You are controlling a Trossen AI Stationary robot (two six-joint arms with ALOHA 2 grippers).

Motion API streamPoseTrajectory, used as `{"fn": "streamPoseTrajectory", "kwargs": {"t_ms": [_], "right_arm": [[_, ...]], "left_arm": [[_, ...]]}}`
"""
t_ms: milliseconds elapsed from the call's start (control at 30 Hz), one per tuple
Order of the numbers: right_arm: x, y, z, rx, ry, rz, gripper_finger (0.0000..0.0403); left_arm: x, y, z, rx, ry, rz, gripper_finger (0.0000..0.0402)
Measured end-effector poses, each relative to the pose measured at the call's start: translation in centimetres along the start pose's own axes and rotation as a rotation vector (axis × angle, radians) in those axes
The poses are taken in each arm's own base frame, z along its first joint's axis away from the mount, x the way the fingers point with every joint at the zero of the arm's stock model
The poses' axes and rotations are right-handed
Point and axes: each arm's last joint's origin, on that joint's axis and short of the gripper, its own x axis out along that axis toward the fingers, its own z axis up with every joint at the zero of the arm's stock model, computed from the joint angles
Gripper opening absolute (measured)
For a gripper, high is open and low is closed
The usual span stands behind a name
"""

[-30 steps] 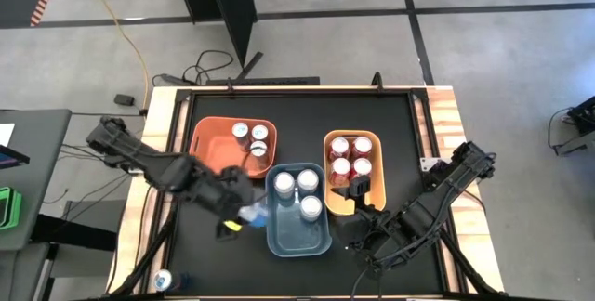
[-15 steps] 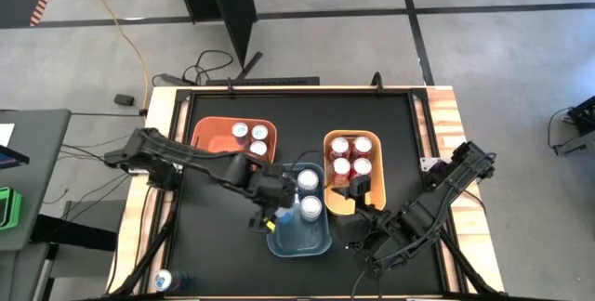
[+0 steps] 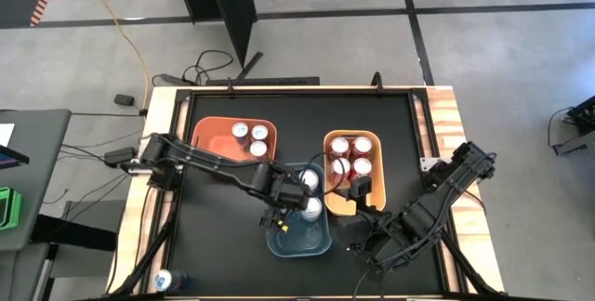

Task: Sort soda cans
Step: Put the blue-white soda can into the blue bin

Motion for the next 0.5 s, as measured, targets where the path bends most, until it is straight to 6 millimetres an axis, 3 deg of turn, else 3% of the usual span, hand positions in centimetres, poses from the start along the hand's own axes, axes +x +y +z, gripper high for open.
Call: {"fn": "streamPoseTrajectory", "kwargs": {"t_ms": [133, 500], "right_arm": [[0.0, 0.0, 0.0, 0.003, -0.002, 0.001, 0.0372], [0.0, 0.0, 0.0, 0.004, -0.003, -0.001, 0.0372]], "left_arm": [[1.2, 0.2, 0.2, -0.005, 0.029, 0.004, 0.0290], [1.9, 0.5, 0.5, -0.076, 0.026, 0.014, 0.0290]]}}
